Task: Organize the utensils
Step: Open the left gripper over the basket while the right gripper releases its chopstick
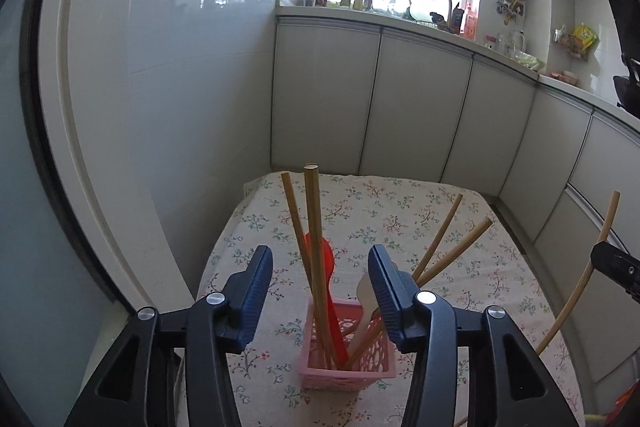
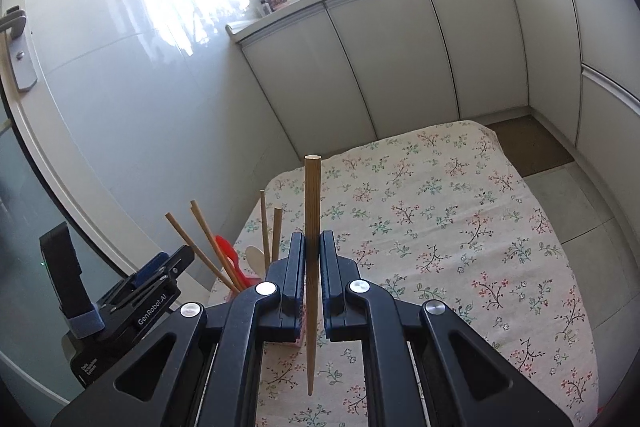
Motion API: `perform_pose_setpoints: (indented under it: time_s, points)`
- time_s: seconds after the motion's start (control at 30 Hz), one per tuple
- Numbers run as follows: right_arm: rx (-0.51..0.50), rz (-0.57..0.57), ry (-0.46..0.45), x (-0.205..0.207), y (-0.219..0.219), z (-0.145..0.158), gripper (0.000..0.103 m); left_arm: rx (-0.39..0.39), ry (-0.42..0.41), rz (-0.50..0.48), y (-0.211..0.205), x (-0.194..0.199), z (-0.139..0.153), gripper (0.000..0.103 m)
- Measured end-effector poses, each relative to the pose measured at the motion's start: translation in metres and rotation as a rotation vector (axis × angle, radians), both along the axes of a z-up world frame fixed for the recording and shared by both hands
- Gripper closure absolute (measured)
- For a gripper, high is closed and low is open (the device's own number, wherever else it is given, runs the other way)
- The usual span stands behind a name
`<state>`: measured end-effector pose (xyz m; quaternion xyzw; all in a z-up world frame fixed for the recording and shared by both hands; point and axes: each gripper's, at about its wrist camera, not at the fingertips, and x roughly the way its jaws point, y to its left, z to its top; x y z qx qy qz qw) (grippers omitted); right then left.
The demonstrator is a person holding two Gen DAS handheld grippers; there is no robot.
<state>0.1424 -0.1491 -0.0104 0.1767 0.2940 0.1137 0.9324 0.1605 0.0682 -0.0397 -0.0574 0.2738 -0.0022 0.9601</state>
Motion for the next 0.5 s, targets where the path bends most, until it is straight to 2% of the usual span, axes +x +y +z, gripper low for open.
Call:
perform_pose_setpoints:
  time_s: [0.07, 0.23, 0.5]
  points:
    - [0.001, 0.000, -0.017, -0.001, 0.002, 0.003, 0.096, -0.021, 0.007, 0.021, 0.005, -0.006, 0.006, 0.040]
    - [-0.004, -0.017, -0.088, -0.003, 0.009, 0.018, 0.096, -0.075, 0.088, 0.088, 0.016, -0.019, 0.006, 0.031]
    - [0.037, 0.004, -0.196, 0.007, 0.036, 0.035, 0.096, -0.064, 0.223, 0.189, 0.025, -0.029, -0.019, 0.029]
